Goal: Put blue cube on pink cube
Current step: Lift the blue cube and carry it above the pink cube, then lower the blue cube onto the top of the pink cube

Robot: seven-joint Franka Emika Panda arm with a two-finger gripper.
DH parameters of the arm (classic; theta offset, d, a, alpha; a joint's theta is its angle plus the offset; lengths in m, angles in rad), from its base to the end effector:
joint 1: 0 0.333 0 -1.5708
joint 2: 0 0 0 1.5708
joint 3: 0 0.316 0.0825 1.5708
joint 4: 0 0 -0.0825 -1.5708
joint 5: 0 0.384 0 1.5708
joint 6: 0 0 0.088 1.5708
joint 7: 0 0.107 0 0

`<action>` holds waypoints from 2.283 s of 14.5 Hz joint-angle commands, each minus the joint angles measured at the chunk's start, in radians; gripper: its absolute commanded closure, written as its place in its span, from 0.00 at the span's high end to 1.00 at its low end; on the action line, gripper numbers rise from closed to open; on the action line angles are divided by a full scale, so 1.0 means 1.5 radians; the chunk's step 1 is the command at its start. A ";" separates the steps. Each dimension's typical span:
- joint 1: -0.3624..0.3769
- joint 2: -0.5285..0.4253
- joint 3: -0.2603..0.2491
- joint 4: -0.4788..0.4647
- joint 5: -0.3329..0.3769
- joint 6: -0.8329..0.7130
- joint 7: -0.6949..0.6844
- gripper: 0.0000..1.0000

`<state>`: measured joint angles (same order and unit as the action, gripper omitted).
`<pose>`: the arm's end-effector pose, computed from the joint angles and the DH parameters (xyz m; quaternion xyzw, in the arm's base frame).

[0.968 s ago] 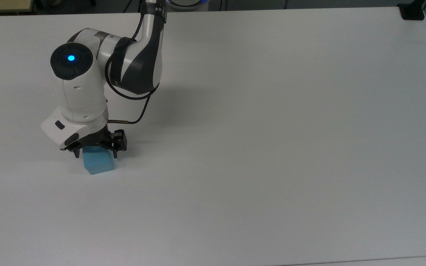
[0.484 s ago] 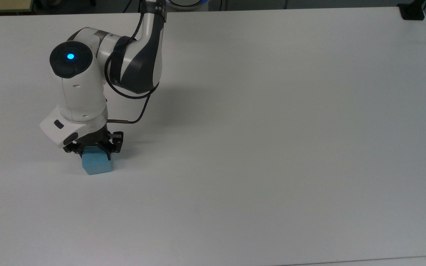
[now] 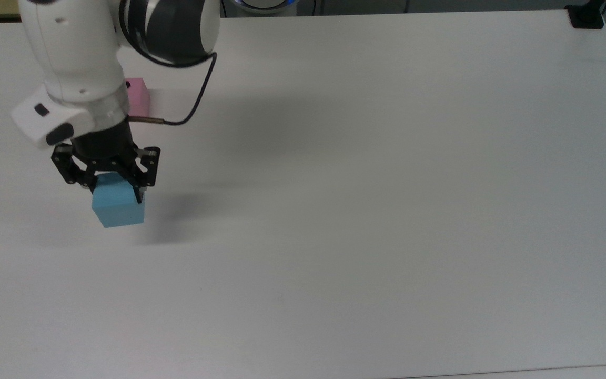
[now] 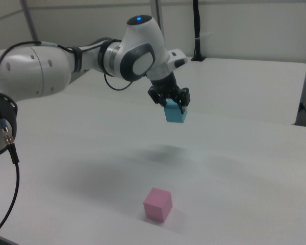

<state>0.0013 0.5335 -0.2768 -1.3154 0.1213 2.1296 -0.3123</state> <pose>0.7206 -0.1501 0.4692 0.9884 0.0226 0.1400 0.0534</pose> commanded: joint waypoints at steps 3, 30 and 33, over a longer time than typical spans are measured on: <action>0.002 -0.117 -0.012 -0.073 0.017 -0.087 -0.011 0.47; -0.013 -0.368 -0.070 -0.567 -0.223 0.042 -0.011 0.50; -0.012 -0.354 -0.072 -0.570 -0.225 0.062 -0.011 0.50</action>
<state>-0.0338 0.0005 -0.3672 -2.1518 -0.1946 2.1867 -0.3135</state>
